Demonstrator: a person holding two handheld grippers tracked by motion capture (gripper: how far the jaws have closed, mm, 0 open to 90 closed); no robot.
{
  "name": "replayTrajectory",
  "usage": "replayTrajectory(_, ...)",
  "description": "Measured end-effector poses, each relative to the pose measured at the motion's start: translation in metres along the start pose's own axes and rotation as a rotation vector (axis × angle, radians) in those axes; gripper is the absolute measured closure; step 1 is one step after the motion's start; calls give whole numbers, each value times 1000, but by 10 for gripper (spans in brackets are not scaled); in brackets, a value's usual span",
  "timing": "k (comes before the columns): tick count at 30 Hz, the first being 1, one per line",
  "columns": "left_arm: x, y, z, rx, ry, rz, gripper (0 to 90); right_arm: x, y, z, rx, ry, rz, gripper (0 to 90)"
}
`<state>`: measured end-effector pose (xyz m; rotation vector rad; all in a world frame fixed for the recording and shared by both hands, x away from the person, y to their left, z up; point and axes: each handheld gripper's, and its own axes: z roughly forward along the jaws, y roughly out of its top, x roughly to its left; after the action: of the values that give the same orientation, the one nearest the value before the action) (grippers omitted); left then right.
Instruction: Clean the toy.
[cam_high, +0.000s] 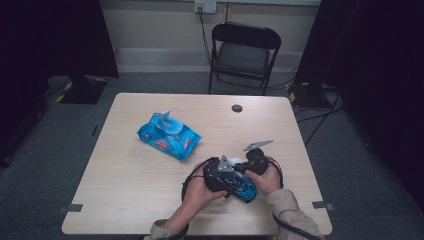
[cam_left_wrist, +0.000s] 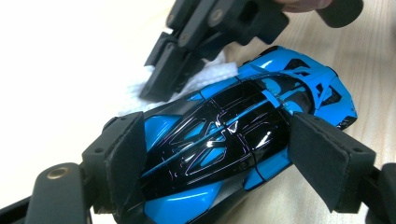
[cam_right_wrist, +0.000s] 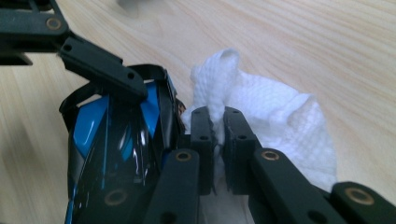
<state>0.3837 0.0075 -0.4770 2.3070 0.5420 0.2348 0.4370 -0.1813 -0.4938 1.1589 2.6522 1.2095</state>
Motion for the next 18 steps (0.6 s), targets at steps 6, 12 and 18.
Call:
replayTrajectory(6, 0, 0, 0, 3, 1, 0, 196, -2, -8, -7, -5, 3, 7, 844)
replayTrajectory(12, 0, 0, 0, 0, 2, -2, 195, -3, -15, -15, -8, 2, 4, 844)
replayTrajectory(18, 0, 1, 0, 6, 3, 1, 195, -6, -23, -22, -13, 7, 7, 844)
